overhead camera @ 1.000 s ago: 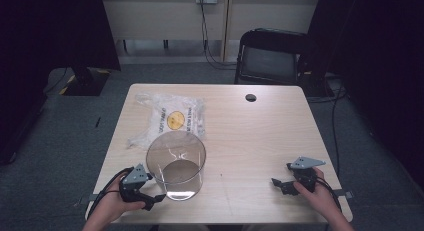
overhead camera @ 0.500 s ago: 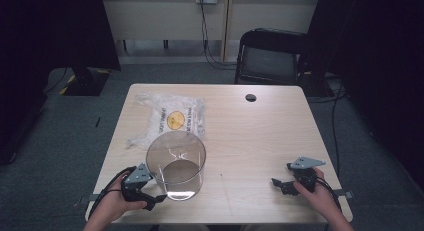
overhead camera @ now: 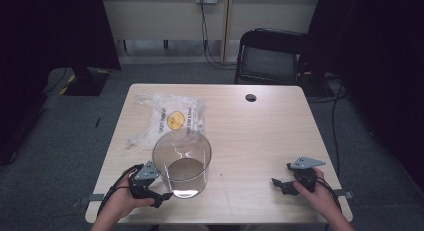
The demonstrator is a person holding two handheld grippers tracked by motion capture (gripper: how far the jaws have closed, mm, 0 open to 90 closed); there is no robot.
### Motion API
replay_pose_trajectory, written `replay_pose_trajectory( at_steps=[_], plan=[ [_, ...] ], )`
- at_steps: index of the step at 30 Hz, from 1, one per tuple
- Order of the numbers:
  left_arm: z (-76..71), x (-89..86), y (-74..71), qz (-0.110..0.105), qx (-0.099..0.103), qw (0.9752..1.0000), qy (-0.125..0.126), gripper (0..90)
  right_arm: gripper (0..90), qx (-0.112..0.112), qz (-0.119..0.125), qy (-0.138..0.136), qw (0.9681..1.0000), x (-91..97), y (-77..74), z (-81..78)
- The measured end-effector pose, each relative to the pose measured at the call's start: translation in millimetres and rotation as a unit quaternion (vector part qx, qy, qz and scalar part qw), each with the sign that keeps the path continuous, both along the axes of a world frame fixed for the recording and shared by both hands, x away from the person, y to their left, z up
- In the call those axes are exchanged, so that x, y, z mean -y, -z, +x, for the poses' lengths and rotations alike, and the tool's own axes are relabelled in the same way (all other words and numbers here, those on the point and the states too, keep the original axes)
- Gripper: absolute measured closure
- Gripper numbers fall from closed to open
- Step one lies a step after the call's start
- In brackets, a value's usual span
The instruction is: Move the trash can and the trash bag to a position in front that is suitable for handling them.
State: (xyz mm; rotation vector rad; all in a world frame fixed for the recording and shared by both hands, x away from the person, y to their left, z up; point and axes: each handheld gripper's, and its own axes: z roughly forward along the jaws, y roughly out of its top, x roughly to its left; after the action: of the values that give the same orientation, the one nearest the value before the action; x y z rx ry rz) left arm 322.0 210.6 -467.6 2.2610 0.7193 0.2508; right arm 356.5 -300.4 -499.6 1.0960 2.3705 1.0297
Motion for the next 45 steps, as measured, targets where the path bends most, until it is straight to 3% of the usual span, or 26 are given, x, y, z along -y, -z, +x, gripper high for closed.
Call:
replay_pose_trajectory(
  at_steps=[26,45],
  plan=[
    [20.6,50.1,-4.2,0.008,-0.002,1.0,-0.002,13.4,12.0,0.0,0.0,0.0,1.0,0.0,0.0,0.0],
    [33.7,74.9,-5.0,-0.007,-0.005,0.9999,-0.011,13.9,12.0,0.0,0.0,0.0,1.0,0.0,0.0,0.0]
  ],
)
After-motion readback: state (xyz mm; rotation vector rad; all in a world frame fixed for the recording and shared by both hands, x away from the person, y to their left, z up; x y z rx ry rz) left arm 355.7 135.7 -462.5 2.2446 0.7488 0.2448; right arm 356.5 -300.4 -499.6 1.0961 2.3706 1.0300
